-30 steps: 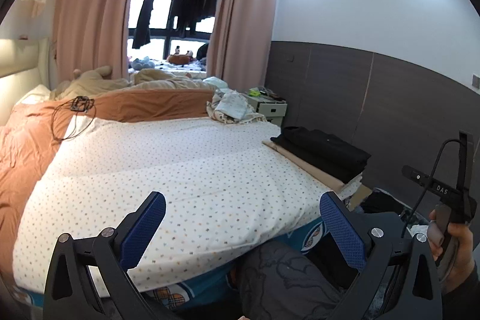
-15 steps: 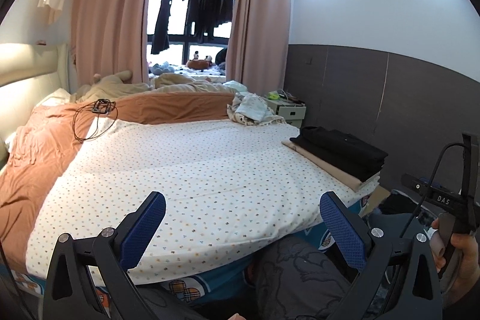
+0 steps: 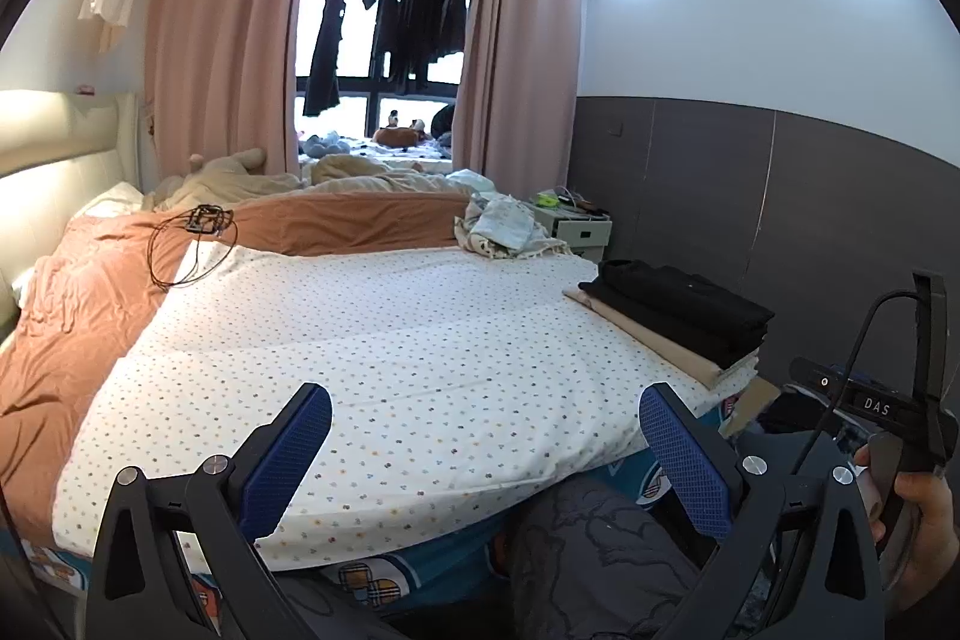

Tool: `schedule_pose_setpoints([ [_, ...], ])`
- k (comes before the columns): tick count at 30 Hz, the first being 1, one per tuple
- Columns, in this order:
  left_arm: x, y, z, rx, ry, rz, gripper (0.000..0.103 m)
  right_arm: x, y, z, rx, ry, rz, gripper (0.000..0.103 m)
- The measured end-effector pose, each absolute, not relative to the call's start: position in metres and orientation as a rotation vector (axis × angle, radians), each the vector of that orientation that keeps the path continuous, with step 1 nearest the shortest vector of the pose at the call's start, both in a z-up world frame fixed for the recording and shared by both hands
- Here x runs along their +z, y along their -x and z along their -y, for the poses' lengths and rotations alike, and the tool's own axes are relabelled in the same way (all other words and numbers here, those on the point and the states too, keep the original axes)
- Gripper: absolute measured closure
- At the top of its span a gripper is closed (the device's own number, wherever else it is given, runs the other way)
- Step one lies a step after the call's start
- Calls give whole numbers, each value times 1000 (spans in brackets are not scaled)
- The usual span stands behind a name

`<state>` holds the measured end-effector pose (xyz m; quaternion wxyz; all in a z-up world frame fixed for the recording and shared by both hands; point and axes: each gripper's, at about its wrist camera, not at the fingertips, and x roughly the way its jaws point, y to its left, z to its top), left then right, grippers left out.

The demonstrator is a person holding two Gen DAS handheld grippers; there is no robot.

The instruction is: Fold large clothes

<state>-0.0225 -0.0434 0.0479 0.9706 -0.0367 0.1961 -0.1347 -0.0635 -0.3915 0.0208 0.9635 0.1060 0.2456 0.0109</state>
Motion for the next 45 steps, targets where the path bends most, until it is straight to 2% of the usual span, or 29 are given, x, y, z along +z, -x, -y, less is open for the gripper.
schedule_pose_setpoints([
  [45, 47, 30, 43, -273, 71, -396, 0, 21, 61, 389, 57, -222, -502, 0],
])
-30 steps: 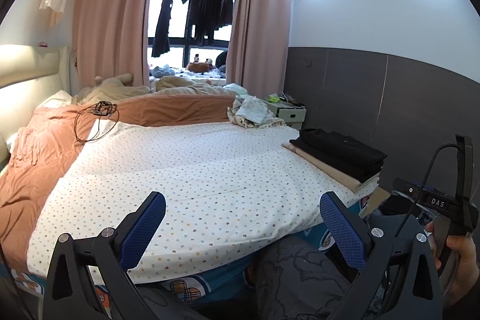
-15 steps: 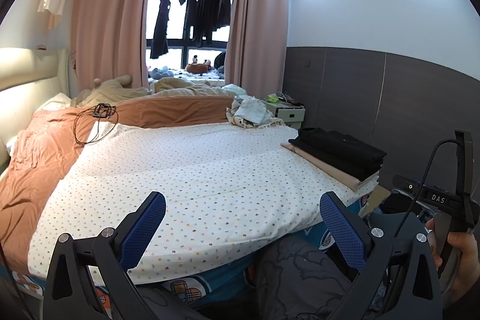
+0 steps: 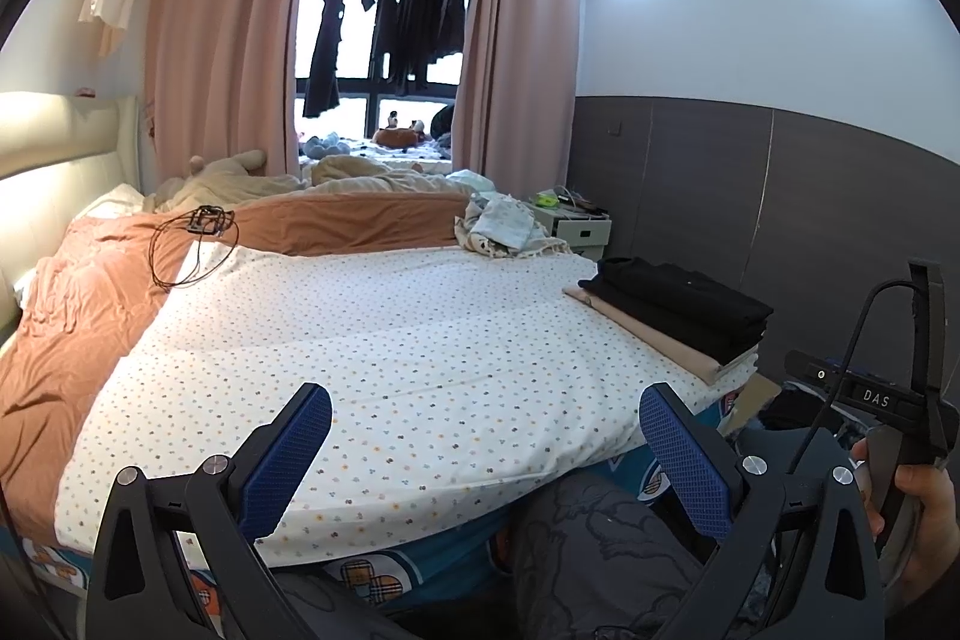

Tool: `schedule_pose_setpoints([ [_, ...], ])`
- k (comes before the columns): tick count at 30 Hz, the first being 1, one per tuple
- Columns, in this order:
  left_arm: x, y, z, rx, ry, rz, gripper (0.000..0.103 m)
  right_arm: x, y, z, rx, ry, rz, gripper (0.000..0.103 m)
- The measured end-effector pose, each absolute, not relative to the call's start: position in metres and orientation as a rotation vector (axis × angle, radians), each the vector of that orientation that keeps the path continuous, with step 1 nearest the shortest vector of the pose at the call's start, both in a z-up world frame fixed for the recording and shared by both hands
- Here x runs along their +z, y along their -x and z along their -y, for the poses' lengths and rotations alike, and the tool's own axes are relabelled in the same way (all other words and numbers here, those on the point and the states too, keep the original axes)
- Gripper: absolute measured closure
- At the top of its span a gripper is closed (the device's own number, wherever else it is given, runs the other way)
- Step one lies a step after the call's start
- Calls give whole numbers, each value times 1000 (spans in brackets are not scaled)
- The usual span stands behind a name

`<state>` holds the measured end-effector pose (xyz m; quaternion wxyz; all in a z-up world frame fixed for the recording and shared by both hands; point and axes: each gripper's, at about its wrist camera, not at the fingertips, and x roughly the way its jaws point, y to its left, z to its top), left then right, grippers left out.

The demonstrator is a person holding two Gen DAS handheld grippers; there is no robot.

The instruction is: Fold large clothes

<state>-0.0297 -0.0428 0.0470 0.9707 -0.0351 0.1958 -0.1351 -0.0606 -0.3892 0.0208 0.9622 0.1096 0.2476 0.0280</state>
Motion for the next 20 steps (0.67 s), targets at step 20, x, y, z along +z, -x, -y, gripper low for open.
schedule_pose_setpoints([
  [20, 42, 26, 41, -250, 78, -414, 0, 13, 57, 396, 83, -248, -531, 0],
])
